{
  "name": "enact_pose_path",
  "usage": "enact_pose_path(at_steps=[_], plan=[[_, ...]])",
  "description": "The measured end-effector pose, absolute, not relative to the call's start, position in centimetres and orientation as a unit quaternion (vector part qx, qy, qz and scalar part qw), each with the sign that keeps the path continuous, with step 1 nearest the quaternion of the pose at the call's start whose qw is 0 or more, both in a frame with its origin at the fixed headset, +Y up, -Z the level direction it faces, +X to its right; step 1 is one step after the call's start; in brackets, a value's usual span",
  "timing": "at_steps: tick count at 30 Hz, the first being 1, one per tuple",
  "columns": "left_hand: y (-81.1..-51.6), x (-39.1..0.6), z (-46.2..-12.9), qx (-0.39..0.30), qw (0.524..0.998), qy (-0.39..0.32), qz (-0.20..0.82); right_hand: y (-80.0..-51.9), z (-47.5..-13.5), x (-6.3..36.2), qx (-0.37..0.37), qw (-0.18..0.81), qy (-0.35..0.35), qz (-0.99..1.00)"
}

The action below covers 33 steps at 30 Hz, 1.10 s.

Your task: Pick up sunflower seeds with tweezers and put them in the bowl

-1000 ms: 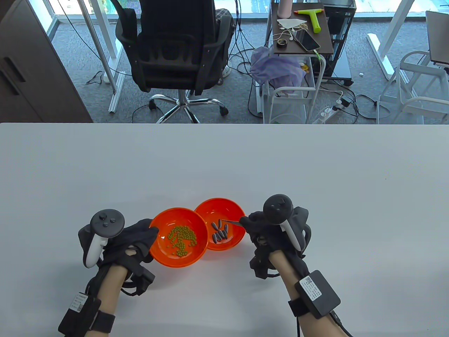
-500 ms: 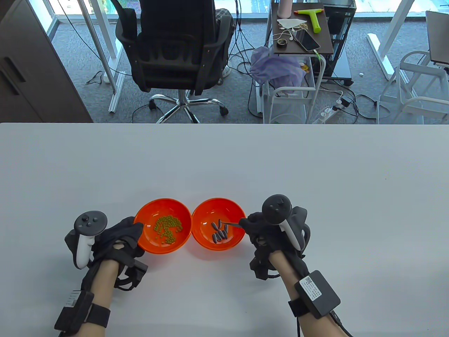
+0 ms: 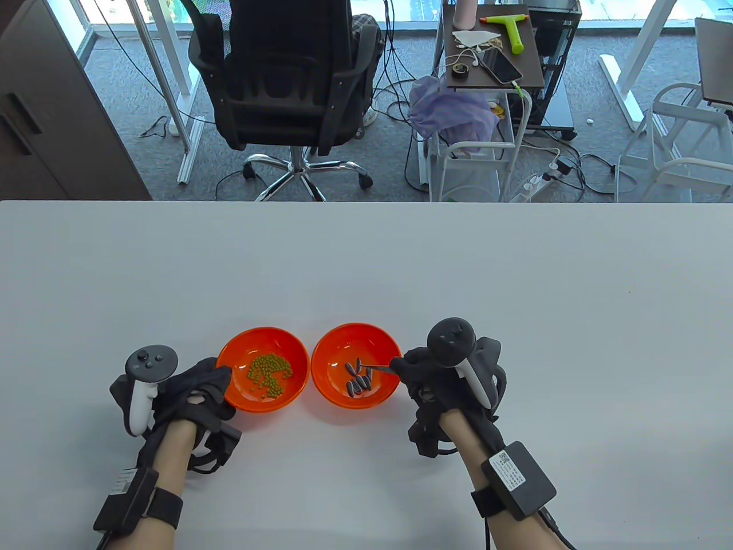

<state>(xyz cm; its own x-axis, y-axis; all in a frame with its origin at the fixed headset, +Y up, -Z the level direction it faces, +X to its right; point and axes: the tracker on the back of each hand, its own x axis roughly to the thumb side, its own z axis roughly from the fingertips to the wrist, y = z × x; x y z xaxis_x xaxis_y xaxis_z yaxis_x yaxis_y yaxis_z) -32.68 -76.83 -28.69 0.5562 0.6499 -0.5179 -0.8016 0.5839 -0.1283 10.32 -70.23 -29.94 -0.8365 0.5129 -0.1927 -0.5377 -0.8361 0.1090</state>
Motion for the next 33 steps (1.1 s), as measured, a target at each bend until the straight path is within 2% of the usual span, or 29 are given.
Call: enact_pose_path(at_steps=[12, 16, 22, 26, 33], plan=[[-76.9, -34.1, -28.5, -0.152, 0.865, 0.253, 0.407, -70.2, -29.9, 10.4, -0.079, 0.276, 0.077, 0.955], [-75.6, -34.3, -28.2, -0.106, 0.898, 0.251, 0.345, -70.2, -29.9, 10.5, -0.08, 0.278, 0.068, 0.955], [-72.6, -32.8, -27.9, -0.007, 0.963, 0.18, 0.201, -69.7, -29.7, 11.1, -0.087, 0.267, 0.027, 0.959], [-71.3, -30.6, -27.5, 0.025, 0.982, 0.125, 0.137, -69.3, -29.4, 11.5, -0.085, 0.239, -0.003, 0.967], [-70.6, -26.4, -26.8, -0.007, 0.991, 0.027, 0.129, -69.0, -28.6, 13.2, -0.092, 0.167, -0.043, 0.981]])
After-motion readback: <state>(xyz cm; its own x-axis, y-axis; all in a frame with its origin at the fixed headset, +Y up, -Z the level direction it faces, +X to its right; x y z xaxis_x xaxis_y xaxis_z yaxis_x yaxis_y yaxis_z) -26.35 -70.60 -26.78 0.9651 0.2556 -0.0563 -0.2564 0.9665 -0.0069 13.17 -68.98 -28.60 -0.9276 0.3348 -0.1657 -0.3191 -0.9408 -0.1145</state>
